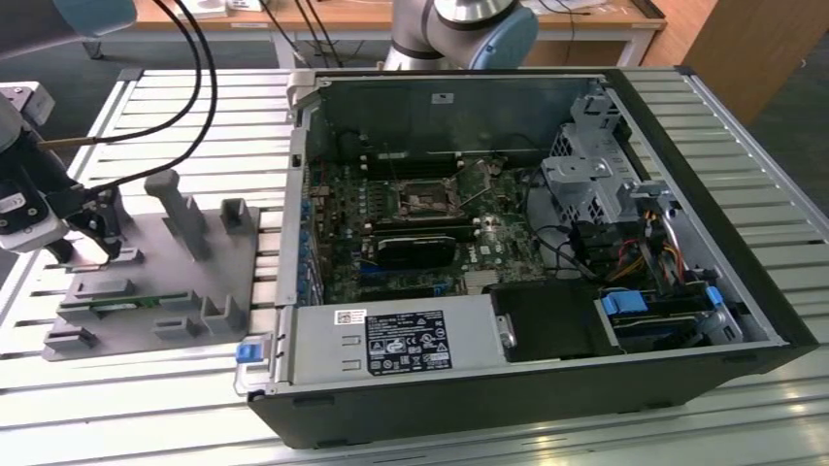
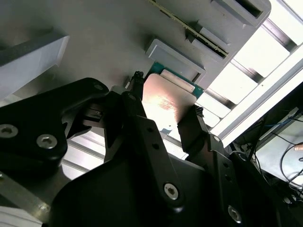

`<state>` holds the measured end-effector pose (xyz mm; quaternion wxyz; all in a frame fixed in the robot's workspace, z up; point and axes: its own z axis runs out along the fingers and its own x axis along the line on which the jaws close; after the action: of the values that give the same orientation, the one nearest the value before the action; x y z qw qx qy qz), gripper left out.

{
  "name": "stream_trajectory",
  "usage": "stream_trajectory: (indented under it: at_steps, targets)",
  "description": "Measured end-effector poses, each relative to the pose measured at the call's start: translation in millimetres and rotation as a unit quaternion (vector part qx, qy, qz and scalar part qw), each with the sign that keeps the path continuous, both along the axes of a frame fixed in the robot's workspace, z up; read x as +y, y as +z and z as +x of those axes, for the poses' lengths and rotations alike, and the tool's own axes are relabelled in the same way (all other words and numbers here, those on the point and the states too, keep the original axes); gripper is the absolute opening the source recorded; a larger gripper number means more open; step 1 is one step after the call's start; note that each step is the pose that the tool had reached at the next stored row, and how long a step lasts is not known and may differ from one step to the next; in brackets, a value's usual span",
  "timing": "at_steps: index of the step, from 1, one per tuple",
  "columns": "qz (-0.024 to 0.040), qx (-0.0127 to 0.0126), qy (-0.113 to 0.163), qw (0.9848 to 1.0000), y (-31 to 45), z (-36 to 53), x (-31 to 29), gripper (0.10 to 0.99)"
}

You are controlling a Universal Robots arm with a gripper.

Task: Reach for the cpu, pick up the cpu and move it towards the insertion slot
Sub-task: 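Pick up the cpu and move it towards the insertion slot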

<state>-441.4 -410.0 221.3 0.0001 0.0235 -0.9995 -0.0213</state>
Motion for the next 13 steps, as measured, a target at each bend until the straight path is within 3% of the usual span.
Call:
stream_trajectory:
  at_steps: [13]
  targets:
    - [-0.0003,0.0001,0.000,1.0000,10.1,0.0,0.6,0.541]
